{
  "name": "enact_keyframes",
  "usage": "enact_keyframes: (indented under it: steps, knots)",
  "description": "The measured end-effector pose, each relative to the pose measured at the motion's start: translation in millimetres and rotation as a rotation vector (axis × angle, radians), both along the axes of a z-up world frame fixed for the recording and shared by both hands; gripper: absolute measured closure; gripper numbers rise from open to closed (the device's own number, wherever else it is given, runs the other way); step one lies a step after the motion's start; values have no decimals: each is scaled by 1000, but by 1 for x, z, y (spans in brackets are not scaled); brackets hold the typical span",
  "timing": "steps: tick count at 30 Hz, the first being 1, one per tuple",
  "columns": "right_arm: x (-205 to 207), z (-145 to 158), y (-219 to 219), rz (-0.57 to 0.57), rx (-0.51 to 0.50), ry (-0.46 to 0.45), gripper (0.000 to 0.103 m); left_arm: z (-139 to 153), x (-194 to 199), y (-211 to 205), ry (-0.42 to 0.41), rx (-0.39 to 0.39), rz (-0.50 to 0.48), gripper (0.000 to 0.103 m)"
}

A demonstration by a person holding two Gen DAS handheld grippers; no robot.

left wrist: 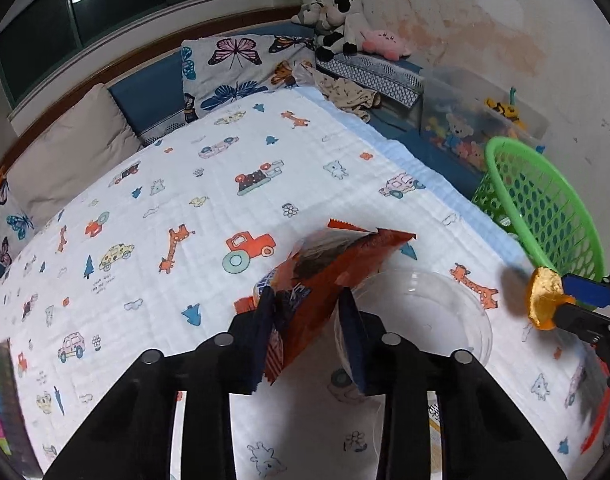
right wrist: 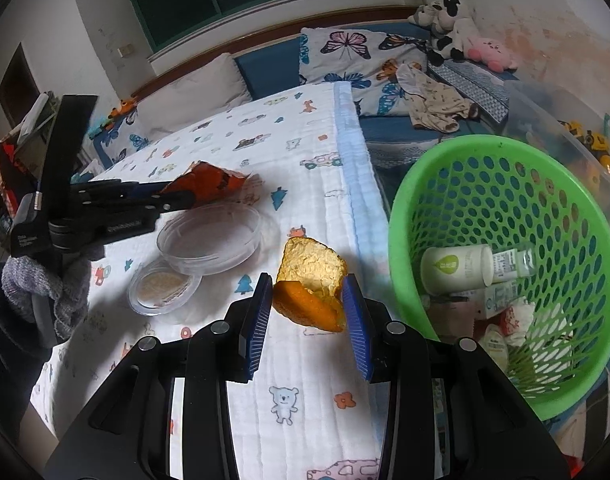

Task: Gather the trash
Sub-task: 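Grasp the red snack bag with the left tool while the right tool holds the orange peel, then drop the orange peel into the basket with the right tool while the left tool carries the bag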

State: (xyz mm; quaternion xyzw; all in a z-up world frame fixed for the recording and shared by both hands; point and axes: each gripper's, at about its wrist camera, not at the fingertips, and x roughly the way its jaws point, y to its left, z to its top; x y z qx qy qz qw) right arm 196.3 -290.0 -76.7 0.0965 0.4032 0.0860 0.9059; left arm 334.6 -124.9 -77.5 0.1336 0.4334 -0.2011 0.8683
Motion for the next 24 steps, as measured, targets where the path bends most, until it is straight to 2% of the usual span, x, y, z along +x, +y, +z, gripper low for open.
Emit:
enact_keyframes:
  steps: [5,15,21,24]
  knots:
    - [-2,3,-4,-16,5,-6,66,7,-2,10,5,-43,15,85]
    - [-10,19,-23,-58,20,-34,69,36,-13,20,-26,-96,27,91]
    - [-17,16,-28,-49,48,-18,69,56,-18,20,-42,-140,22,92]
    - [-20,10,-23,-35,21,-7,52,59,-21,16,-44,-143,10,92]
